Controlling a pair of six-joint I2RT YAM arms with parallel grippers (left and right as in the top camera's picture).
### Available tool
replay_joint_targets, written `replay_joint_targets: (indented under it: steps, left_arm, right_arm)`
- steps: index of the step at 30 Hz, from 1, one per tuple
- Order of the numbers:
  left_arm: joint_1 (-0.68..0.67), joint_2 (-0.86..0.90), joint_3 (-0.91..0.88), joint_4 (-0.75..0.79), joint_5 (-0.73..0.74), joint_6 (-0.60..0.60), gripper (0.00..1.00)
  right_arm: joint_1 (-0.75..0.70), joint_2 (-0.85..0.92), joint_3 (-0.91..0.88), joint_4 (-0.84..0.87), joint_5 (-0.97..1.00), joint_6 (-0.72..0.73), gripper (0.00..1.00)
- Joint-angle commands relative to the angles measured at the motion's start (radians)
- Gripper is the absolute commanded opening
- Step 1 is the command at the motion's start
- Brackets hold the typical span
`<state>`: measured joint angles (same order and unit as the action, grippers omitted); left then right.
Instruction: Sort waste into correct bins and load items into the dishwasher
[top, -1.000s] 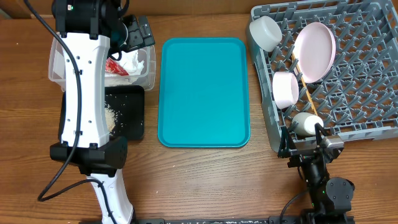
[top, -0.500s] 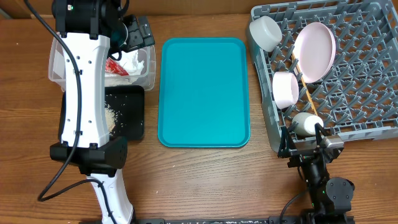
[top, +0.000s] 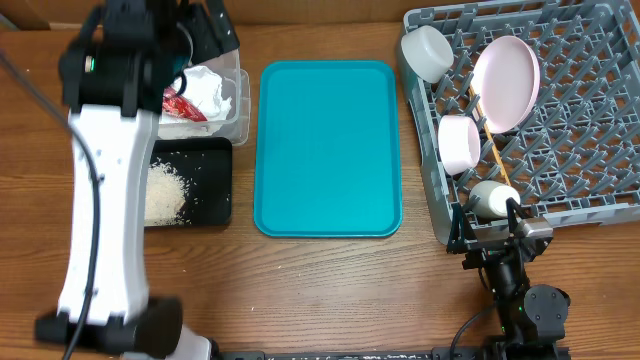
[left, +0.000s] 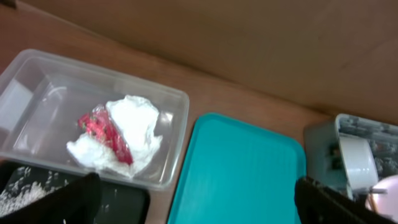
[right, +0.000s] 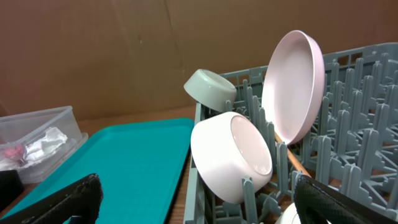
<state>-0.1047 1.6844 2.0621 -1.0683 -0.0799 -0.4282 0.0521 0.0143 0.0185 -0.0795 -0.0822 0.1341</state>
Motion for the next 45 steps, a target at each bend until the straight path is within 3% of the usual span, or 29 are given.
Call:
replay_joint_targets:
  steps: [1, 8, 11, 15, 21, 26, 31, 39, 45]
  left_arm:
    - [0.000, -0.168, -0.242, 0.092, -0.043, 0.027, 1.00]
    - [0.089, -0.480, -0.642, 0.139, -0.002, 0.030, 1.00]
    - [0.129, -0.626, -0.865, 0.309, -0.008, 0.094, 1.00]
    - [0.142, -0.911, -1.290, 0.701, 0.005, 0.224, 1.00]
    - [0.145, -1.178, -1.603, 0.898, 0.055, 0.335, 1.00]
    - [0.145, -1.329, -1.793, 0.994, 0.055, 0.430, 1.00]
    - [0.145, -1.466, -1.933, 1.029, 0.055, 0.430, 1.00]
    - [0.145, -1.657, -2.058, 1.009, 0.066, 0.432, 1.00]
    - [0.145, -1.682, -2.057, 0.991, 0.070, 0.452, 1.00]
  right_arm:
    - [0.000, -0.011, -0.011, 0.006, -0.006, -0.004, 1.00]
    - [0.000, -0.011, -0.011, 0.006, -0.006, -0.004, 1.00]
    - [0.000, -0.011, -0.011, 0.006, -0.006, -0.004, 1.00]
    - [0.000, -0.011, -0.011, 0.006, -0.006, -0.004, 1.00]
    - [0.000, -0.011, -0.011, 0.006, -0.006, -0.004, 1.00]
    - [0.000, -0.011, -0.011, 0.006, -0.006, -0.004, 1.00]
    - [0.000, -0.011, -0.011, 0.005, -0.006, -0.004, 1.00]
    - [0.000, -0.011, -0.011, 0.006, -0.006, -0.004, 1.00]
    - [0.000, -0.011, -0.011, 0.006, -0.006, -0.004, 1.00]
